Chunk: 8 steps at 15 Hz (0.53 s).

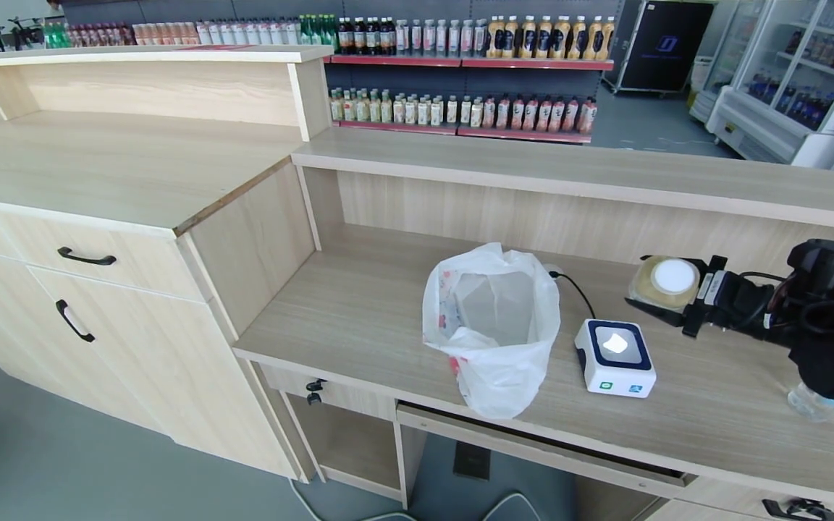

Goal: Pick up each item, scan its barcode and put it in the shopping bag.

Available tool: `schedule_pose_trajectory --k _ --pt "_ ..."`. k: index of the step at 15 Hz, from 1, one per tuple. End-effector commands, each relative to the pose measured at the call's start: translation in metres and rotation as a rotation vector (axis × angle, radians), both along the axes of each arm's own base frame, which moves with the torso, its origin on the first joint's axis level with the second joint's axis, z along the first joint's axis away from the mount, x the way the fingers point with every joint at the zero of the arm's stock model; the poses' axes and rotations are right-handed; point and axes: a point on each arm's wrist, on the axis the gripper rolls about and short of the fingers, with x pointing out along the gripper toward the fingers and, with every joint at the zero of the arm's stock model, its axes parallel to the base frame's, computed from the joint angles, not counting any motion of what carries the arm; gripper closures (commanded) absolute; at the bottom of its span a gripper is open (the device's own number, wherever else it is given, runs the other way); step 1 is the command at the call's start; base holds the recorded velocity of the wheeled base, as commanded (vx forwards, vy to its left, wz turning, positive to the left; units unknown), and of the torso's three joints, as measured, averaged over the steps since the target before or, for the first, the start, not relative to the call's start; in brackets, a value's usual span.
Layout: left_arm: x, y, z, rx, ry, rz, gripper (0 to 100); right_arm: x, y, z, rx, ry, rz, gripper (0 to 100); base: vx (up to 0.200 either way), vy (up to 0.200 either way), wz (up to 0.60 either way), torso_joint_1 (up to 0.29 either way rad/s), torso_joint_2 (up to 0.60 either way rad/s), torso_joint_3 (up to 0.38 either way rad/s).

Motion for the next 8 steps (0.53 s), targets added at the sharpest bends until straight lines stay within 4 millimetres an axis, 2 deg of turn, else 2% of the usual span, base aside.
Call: schedule_pose_trajectory --k 1,8 --pt "0.000 0.000 0.000 0.000 0.000 0.000 0 0.011 -0.004 -0.010 0.001 0.009 -0.003 100 0.000 0.000 0.00 0.000 0.00 0.000" --pt "0.000 0.000 0.000 0.000 0.000 0.000 0 0.026 -0.016 -0.037 -0.009 0.040 -0.026 100 0.000 0.000 0.00 0.000 0.00 0.000"
